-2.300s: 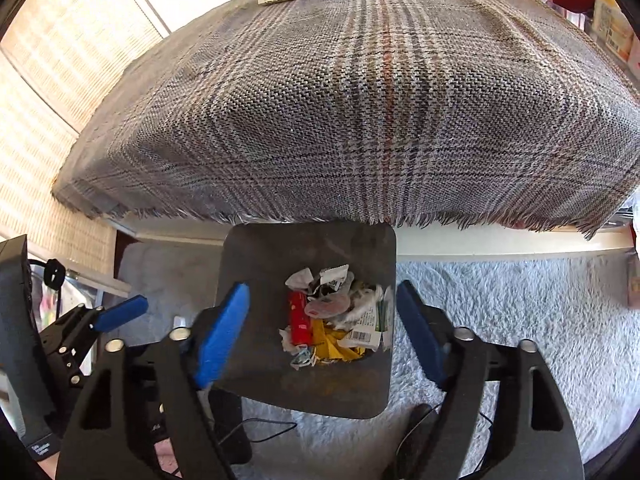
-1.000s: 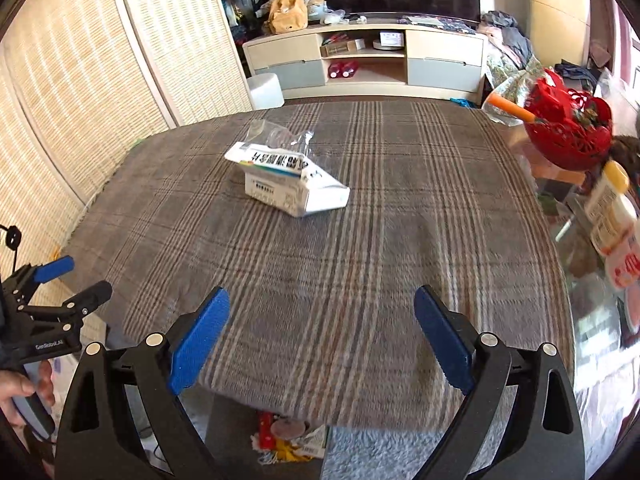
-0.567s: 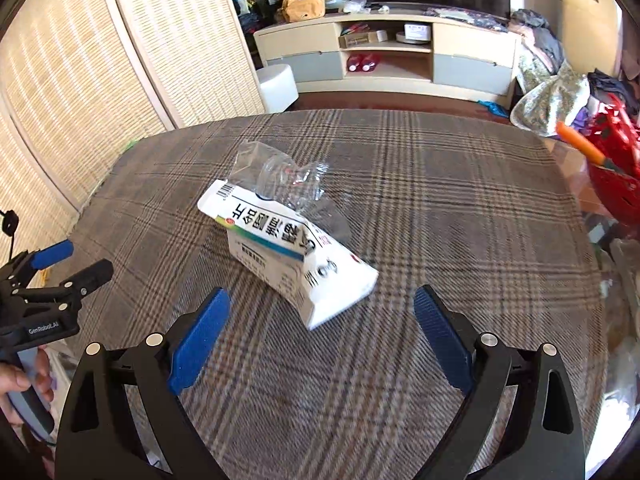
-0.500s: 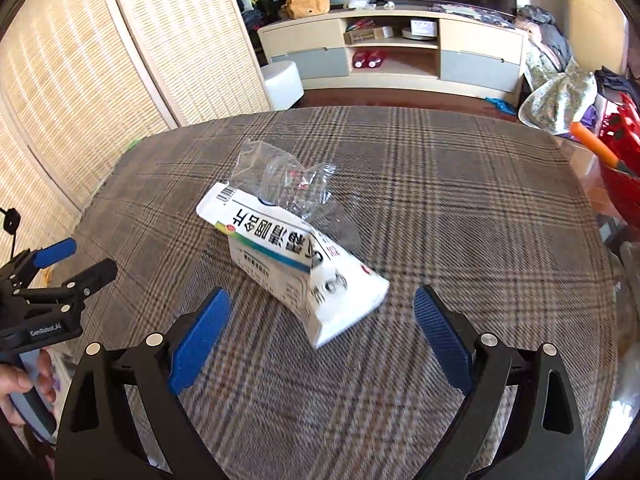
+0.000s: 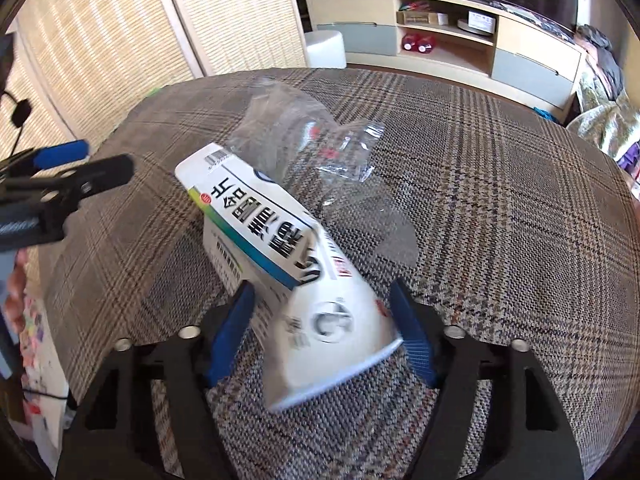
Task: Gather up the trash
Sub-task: 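Grasp the white medicine box with the right tool while the left tool grasps the clear bag, then lift both items off the table and carry them over the grey bin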
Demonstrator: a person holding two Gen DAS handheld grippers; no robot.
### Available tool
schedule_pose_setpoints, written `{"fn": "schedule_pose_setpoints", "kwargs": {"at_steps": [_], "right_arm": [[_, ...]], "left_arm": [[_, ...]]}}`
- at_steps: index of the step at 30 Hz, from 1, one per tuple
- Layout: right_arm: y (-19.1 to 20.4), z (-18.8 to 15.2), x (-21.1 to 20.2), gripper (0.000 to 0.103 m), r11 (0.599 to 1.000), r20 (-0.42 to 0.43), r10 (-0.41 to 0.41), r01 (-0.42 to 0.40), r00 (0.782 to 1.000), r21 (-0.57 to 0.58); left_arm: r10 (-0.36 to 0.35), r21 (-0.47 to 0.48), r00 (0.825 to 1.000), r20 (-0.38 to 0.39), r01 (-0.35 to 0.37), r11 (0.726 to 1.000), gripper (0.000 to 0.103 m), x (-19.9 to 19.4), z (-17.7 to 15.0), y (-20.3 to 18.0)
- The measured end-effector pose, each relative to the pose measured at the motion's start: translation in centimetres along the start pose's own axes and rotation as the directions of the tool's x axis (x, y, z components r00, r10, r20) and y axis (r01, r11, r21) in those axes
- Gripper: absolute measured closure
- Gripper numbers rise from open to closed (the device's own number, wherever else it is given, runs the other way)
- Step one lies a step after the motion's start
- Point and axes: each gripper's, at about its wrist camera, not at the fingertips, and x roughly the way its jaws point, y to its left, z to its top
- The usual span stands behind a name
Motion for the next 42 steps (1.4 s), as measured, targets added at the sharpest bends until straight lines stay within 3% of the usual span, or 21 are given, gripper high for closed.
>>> {"fn": "schedule_pose_setpoints", "kwargs": {"at_steps": [9,22,25,28,31,33,37,42], "right_arm": [[-2.5,-3.9,-3.3,0.046,1.0,-0.025,0.003,-0.004,1.0,-0.012],[-4.6,-4.5,-4.0,0.045,0.998,-0.021,0.05,-0.051,0.999,-0.041],[-5.2,-4.3,-3.8,0.045,0.997,-0.005,0.061,-0.061,0.998,-0.051],[-5.6,-4.3,-3.8,0.045,0.997,0.006,0.064,-0.064,0.998,-0.052],[-5.3,-4.5,-4.0,0.046,0.997,0.014,0.039,-0.038,0.999,-0.064],[-4.8,-4.9,-4.2,0.046,0.998,0.017,0.03,-0.028,0.999,-0.058],[-4.4,-6.1,-4.9,0.046,0.998,0.01,0.054,-0.053,0.999,-0.028],[-2.5,-8.5,-6.8,0.048,0.998,-0.003,0.051,-0.051,0.999,-0.035]], "left_arm": [[-0.061,0.005,0.998,0.015,0.061,0.998,0.008,2.0,2.5,-4.2],[-0.081,0.084,0.994,-0.072,0.087,0.993,0.008,9.1,4.3,-10.6],[-0.113,0.095,0.989,-0.098,0.122,0.988,0.025,10.6,4.2,-11.0],[-0.16,0.095,0.984,-0.073,0.167,0.981,0.043,10.4,4.1,-10.8],[-0.157,0.115,0.986,-0.055,0.163,0.98,0.056,9.8,3.7,-11.3],[-0.158,0.119,0.986,-0.047,0.163,0.979,0.073,9.1,3.2,-11.6],[-0.179,0.109,0.982,-0.067,0.186,0.977,0.076,7.3,1.8,-11.7],[-0.114,0.151,0.992,-0.053,0.121,0.981,0.076,2.8,-0.5,-10.6]]}}
